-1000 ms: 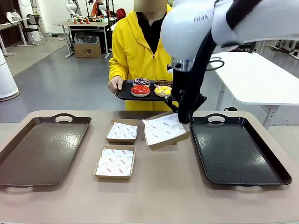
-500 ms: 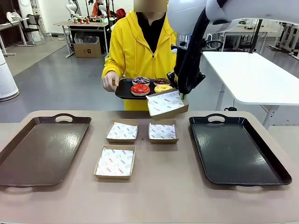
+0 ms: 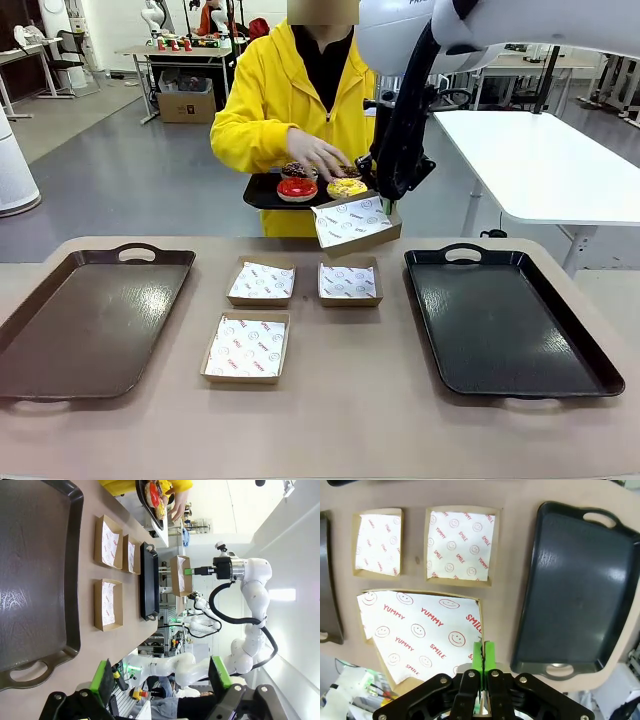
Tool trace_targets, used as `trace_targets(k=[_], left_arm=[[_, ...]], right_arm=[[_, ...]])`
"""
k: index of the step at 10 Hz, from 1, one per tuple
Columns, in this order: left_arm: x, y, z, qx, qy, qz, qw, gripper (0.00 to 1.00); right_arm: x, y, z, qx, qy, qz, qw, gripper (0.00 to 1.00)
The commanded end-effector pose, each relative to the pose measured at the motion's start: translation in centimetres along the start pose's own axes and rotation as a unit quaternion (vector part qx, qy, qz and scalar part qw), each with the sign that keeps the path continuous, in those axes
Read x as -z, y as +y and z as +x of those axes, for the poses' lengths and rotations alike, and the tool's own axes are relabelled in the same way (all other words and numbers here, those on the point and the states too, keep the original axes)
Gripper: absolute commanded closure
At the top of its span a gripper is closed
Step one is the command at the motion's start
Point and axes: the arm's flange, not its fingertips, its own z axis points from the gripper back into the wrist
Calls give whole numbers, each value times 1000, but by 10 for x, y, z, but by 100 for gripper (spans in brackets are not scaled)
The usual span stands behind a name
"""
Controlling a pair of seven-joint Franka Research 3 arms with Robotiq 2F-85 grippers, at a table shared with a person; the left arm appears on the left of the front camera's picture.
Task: Individually package the donuts and arrange them on the tray.
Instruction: Pick up one Paper togo box, then place the picked Paper togo box on the Handle tray while simultaneously picking up another Paper togo box from the table with the other hand.
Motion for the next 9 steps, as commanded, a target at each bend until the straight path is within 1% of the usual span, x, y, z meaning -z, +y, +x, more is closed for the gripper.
trace_targets(k=[1, 9], left_arm=[[0, -1, 1, 3, -10, -2, 1000, 0], [0, -1, 1, 3, -10, -2, 1000, 0]], right_arm=[[-4, -1, -2, 3, -6, 1, 1000, 100], [-4, -1, -2, 3, -6, 1, 1000, 100]])
